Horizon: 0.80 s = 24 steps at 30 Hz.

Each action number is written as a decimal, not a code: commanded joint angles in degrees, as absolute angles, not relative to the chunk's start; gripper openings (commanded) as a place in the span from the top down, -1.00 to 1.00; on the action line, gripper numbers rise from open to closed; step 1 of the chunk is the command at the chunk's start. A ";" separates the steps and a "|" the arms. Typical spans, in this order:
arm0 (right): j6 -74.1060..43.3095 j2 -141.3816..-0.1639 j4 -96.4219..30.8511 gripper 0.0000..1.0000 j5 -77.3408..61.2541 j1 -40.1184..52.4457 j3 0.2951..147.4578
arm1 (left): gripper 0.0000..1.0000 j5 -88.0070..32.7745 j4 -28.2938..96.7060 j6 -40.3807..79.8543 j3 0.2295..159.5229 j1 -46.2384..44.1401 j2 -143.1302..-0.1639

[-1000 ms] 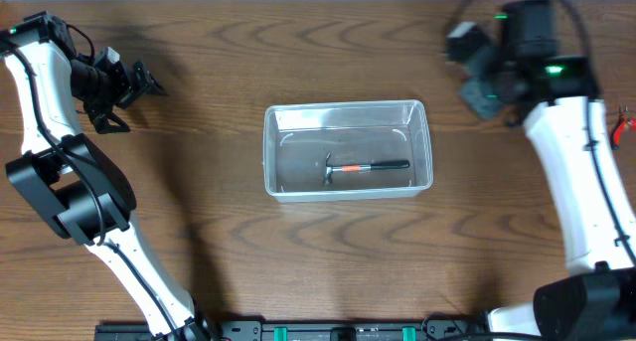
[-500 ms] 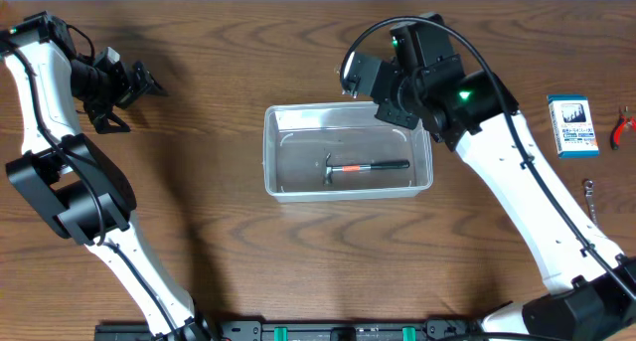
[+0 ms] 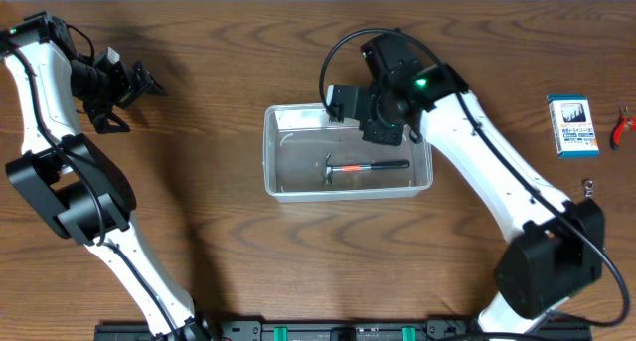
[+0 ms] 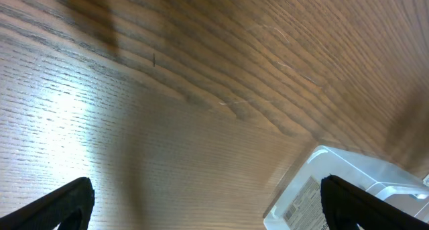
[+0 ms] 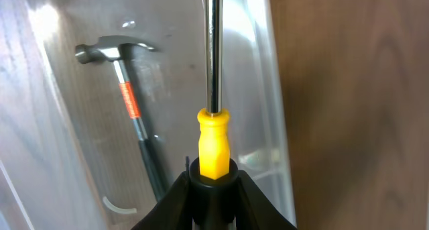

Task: Pack container
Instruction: 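Lift the screwdriver and carry it left over the clear box, then lower the screwdriver into the box and release it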

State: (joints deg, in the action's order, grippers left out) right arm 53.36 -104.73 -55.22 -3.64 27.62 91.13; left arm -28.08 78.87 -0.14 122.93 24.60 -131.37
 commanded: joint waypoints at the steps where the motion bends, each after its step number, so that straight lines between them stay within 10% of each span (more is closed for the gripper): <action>1: 55.20 -106.80 -55.64 0.59 -6.31 28.69 92.14 | -0.96 -27.77 78.98 -0.10 124.03 24.84 -129.86; 18: 55.99 -112.22 -58.76 0.57 -7.14 28.84 92.03 | -0.96 -27.77 78.98 -0.10 124.03 24.84 -129.86; 24: 55.35 -111.81 -58.08 0.23 -7.11 28.97 93.06 | -0.96 -27.77 78.98 -0.10 124.03 24.84 -129.86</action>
